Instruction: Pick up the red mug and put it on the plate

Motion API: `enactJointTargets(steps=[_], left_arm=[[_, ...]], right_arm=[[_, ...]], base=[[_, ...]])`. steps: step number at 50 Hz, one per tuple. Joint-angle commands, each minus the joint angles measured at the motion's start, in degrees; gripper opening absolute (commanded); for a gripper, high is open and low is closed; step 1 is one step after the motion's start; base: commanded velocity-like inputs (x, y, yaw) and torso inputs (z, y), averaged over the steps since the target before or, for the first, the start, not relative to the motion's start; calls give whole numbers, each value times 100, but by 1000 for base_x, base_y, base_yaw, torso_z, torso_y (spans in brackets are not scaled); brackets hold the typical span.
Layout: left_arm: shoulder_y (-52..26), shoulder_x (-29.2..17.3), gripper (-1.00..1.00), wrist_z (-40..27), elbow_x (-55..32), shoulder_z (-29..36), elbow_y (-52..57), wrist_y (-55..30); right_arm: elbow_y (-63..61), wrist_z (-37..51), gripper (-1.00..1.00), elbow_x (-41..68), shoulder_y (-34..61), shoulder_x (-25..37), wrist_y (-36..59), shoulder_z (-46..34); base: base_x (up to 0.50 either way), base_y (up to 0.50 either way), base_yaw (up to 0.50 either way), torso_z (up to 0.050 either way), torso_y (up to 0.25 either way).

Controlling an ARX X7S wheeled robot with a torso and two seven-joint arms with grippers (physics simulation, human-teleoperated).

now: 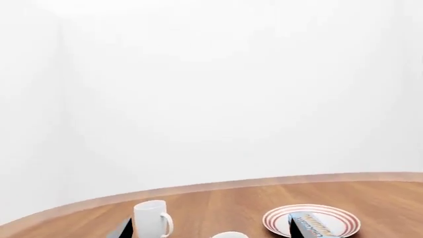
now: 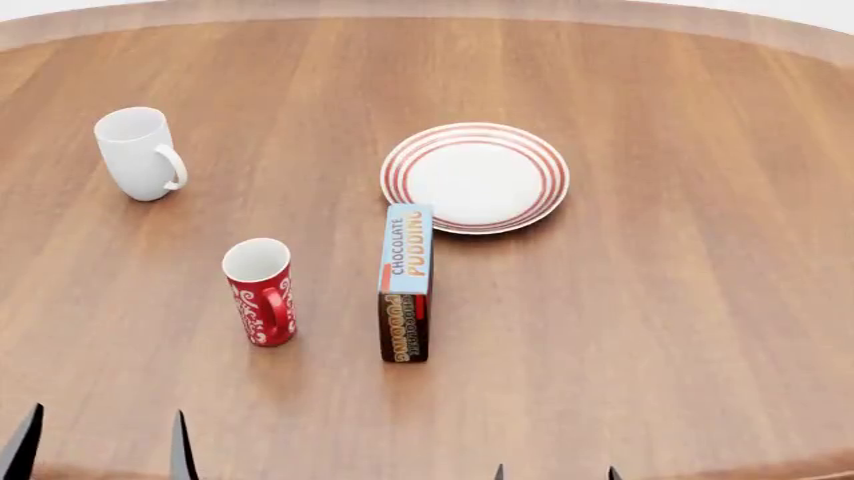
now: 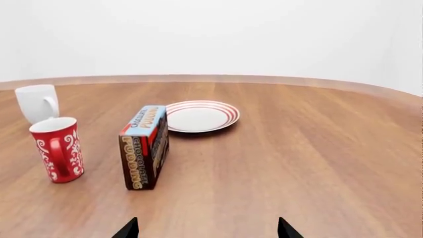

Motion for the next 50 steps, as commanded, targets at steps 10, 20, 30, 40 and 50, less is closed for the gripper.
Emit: enactJointTargets(steps=[10, 20, 30, 40, 50], left_arm=[[-120, -87, 100, -269, 188, 107, -336, 710], [-143, -120, 100, -322, 158, 162, -388, 814], [-155, -158, 100, -348, 131, 223, -400, 834], [-164, -190, 100, -384, 113, 273, -406, 846], [-166, -220, 100, -404, 68, 324, -393, 820]], right_arm=[[10, 110, 100, 84, -3, 78, -131, -88], [-9, 161, 100, 77, -10, 122, -210, -145], [-28, 145, 100, 123, -17, 171, -250, -212], [9, 170, 100, 154, -5, 206, -264, -256], [-8, 177, 100, 214, -1, 240, -267, -293]], base=[[0, 0, 0, 0, 0], [0, 0, 0, 0, 0], [0, 68, 0, 0, 0], [0, 206, 0, 0, 0], [0, 247, 0, 0, 0]])
